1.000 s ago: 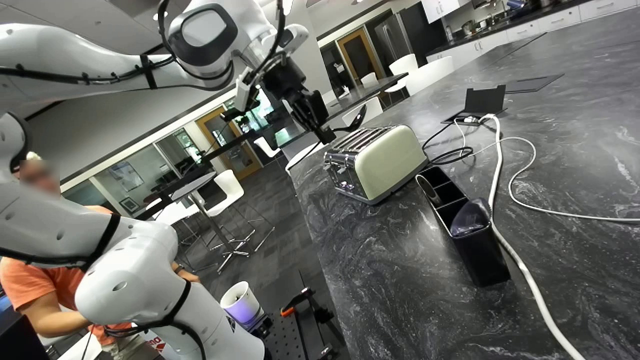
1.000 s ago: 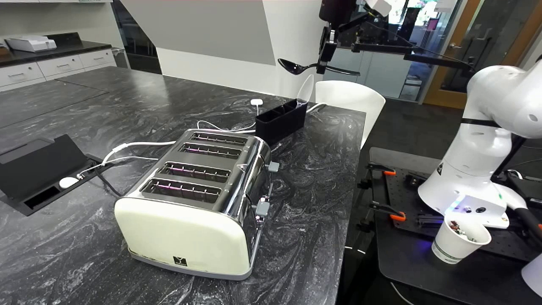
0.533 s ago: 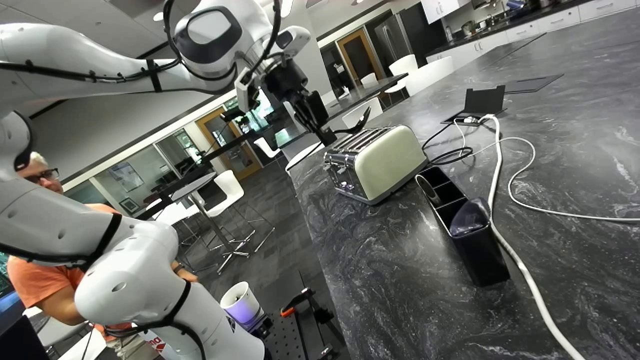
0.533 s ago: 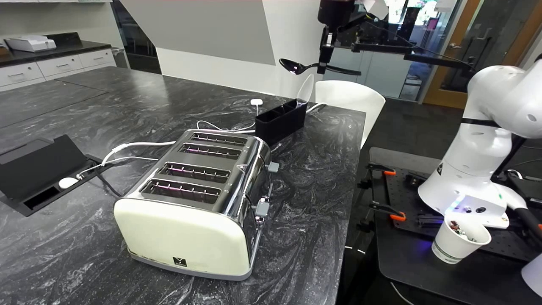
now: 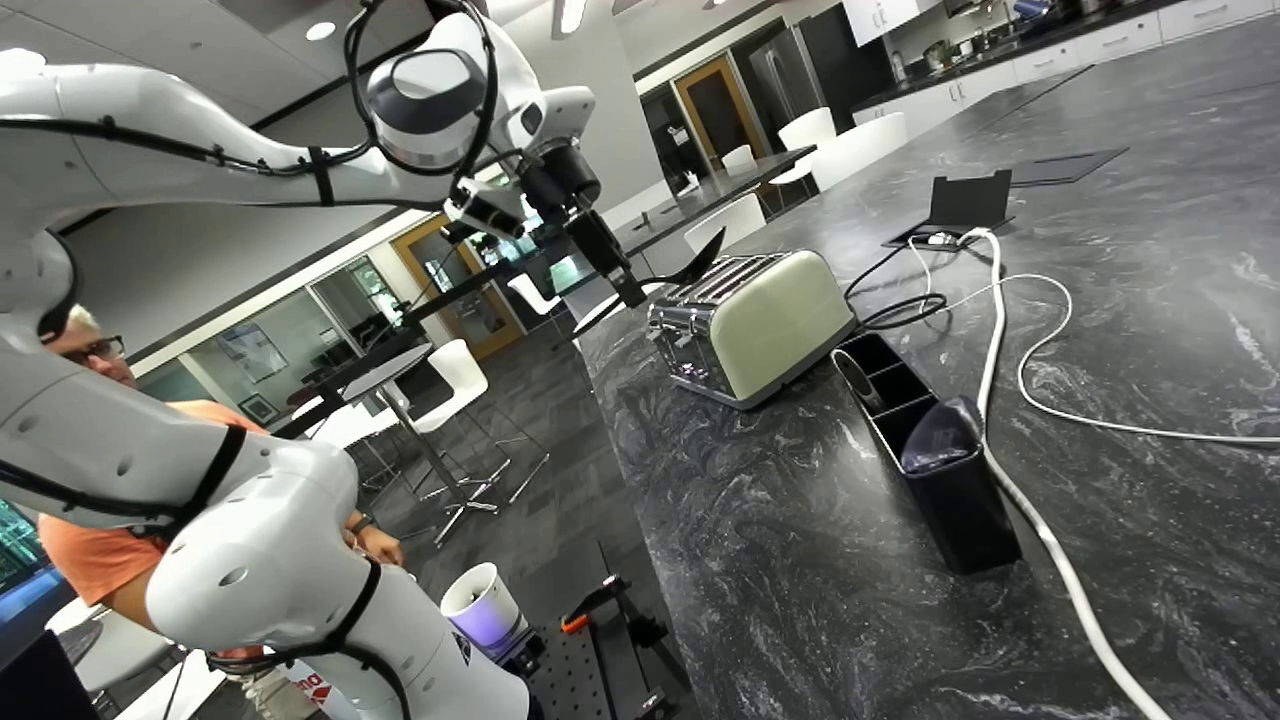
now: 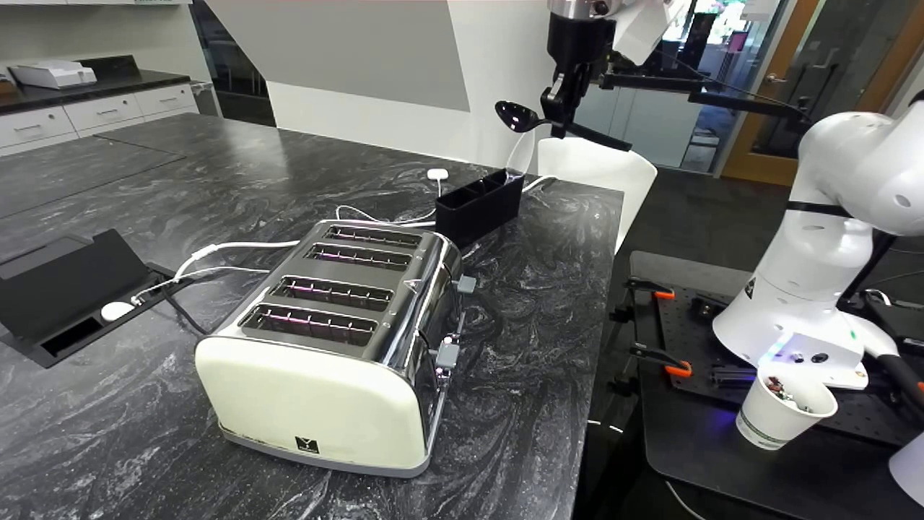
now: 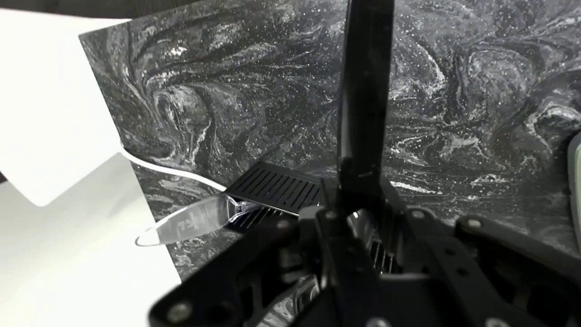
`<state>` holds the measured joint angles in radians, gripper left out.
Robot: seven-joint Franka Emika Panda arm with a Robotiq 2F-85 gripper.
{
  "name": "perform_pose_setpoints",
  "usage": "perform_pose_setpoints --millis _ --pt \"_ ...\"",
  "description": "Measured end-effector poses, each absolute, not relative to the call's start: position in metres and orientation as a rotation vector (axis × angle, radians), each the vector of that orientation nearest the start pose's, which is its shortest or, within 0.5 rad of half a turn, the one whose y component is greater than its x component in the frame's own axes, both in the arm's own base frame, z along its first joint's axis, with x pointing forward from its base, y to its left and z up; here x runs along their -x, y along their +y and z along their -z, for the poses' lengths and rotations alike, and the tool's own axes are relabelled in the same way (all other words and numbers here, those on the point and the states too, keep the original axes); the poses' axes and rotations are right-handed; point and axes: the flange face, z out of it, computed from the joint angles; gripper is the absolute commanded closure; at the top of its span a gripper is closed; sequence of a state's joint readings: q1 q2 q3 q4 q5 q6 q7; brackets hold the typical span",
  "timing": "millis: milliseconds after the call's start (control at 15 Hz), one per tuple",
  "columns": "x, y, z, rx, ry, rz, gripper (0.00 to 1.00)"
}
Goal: Pick the black spoon on the counter and put it in the cutlery holder
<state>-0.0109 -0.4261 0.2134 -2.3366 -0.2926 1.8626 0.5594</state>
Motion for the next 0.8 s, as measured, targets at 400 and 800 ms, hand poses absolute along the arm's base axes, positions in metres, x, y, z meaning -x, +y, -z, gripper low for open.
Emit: perform_pose_setpoints --millis 400,800 --pt "-0.436 0.097 -0.487 3.326 1.061 0.248 0.94" --pt "-0.470 0.103 -0.492 3.091 1.589 0.480 0.94"
